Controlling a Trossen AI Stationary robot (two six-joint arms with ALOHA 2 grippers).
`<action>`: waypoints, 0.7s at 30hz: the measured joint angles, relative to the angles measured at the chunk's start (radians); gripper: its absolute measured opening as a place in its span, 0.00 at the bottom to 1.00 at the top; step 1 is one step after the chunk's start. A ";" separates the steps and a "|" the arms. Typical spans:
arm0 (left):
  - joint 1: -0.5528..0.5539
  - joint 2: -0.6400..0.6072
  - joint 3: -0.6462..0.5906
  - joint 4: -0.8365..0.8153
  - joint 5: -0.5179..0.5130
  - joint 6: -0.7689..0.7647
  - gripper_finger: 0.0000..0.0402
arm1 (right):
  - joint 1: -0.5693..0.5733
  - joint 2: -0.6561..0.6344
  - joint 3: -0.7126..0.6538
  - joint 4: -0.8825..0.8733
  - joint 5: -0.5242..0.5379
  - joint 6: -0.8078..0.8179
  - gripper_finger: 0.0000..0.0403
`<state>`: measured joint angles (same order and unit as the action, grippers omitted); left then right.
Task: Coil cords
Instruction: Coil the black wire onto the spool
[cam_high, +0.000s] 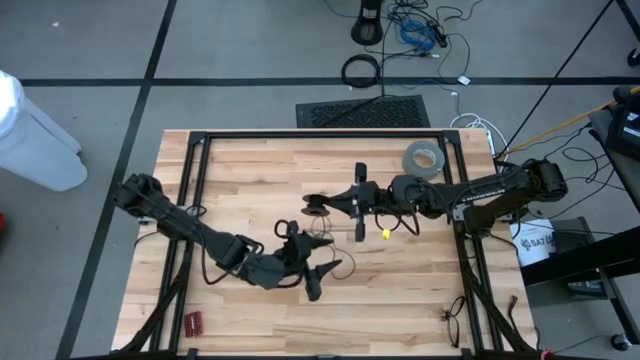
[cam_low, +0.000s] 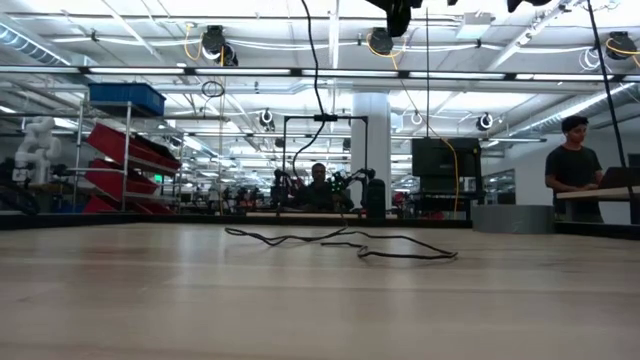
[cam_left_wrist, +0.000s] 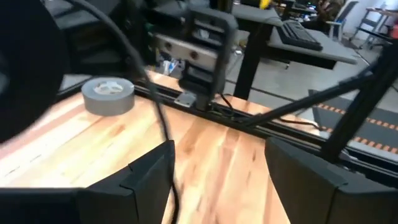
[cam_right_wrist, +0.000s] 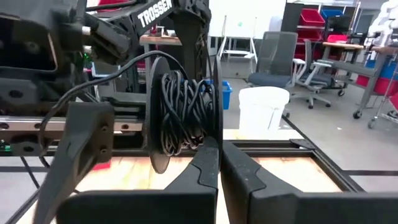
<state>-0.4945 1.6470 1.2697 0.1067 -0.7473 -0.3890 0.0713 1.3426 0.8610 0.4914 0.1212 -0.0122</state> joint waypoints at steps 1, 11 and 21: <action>-0.007 0.000 0.000 -0.005 0.000 -0.009 0.64 | 0.001 0.000 0.000 0.000 -0.001 0.001 0.00; -0.049 0.008 0.000 -0.087 -0.035 -0.092 0.64 | 0.010 0.000 0.000 0.003 -0.053 0.031 0.00; -0.094 -0.010 0.000 -0.194 -0.043 -0.126 0.64 | 0.023 0.000 0.000 0.001 -0.079 0.053 0.00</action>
<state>-0.5885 1.6373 1.2697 -0.0871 -0.7905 -0.5149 0.0948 1.3426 0.8609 0.4928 0.0420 0.0411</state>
